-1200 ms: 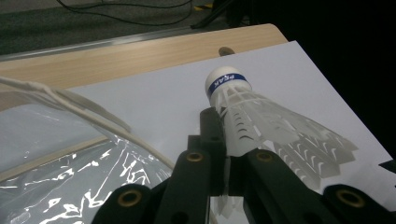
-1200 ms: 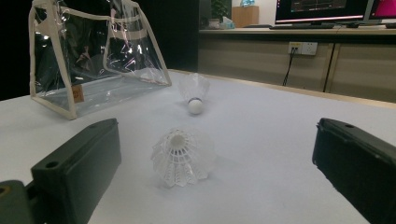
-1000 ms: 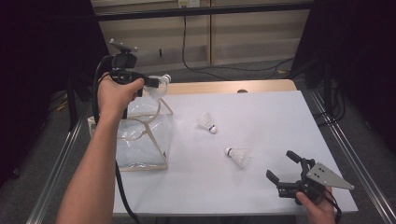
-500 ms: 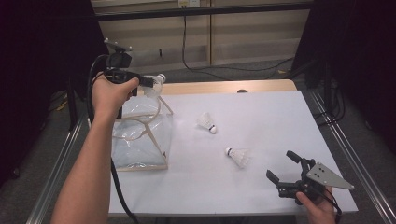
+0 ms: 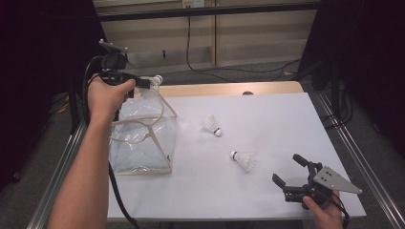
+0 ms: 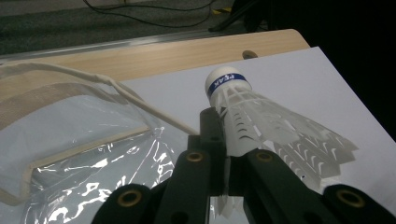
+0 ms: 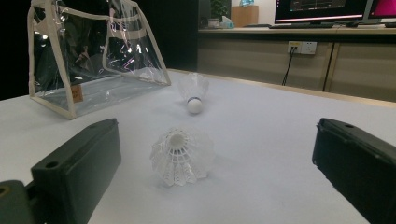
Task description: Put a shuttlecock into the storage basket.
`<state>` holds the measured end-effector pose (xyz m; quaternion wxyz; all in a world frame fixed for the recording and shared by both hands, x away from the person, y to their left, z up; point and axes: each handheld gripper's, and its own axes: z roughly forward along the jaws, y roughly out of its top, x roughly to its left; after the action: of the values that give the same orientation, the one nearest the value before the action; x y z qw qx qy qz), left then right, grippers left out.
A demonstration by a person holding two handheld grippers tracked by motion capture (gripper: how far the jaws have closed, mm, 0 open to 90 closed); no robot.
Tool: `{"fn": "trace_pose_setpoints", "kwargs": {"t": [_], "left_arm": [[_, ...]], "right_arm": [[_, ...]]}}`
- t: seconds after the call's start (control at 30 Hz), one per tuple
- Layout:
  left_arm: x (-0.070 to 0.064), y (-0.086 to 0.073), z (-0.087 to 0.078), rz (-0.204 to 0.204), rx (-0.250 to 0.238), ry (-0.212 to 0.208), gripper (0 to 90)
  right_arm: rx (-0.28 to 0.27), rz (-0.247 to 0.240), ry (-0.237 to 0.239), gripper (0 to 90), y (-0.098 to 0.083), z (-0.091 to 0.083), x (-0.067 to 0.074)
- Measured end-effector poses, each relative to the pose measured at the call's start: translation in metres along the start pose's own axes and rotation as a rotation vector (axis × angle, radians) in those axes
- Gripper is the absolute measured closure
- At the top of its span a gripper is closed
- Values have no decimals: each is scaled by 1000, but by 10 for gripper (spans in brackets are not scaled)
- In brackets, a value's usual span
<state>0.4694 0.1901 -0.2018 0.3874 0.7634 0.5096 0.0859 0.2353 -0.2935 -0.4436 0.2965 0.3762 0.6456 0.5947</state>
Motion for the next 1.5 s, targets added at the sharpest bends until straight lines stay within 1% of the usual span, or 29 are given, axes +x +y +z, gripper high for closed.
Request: {"fn": "trace_pose_setpoints", "kwargs": {"t": [0.1, 0.23, 0.33, 0.43, 0.53, 0.67, 0.73, 0.8, 0.9, 1.0, 1.03, 1.3, 1.33, 1.37, 1.5], "left_arm": [[2, 0, -1, -1, 1, 7, 899], [5, -1, -1, -16, -12, 17, 899], [8, -2, -2, -6, -1, 26, 899], [10, -2, -3, -15, -4, 31, 899], [12, -3, -3, -14, -3, 36, 899], [14, -4, -4, -24, -8, 48, 899], [16, -4, -5, -20, -2, 55, 899], [18, -5, -5, -28, -5, 66, 899], [21, -6, -5, -24, 3, 72, 899], [23, -7, -4, -33, -2, 77, 899], [25, -7, -5, -31, 4, 78, 899], [29, -10, -1, -41, 8, 89, 898], [30, -11, 0, -32, 15, 90, 898], [30, -11, 1, -40, 13, 90, 898], [34, -12, 3, -43, 22, 98, 898]], "right_arm": [[0, 0, -1, 9, 0, 0, 0], [1, -1, -3, 9, 0, 0, 0], [0, -1, -2, 9, 0, 0, 0], [-1, 0, -2, 9, 0, 0, 0], [-2, -1, -3, 9, 0, 0, 0], [-2, -2, -3, 9, 0, -1, 0], [-2, -1, -4, 9, 0, -1, 0], [-1, -2, -4, 9, 0, -1, 0], [-1, -2, -4, 9, 0, -1, 0], [2, 0, -2, 9, 0, -1, 0], [1, -1, -3, 9, 0, -1, 0], [-1, -2, -3, 9, 0, -1, 0], [-1, -1, -3, 9, 0, -1, 0], [-1, -2, -3, 9, 0, -1, 0], [-1, -3, -4, 9, 0, -1, 0]]}}
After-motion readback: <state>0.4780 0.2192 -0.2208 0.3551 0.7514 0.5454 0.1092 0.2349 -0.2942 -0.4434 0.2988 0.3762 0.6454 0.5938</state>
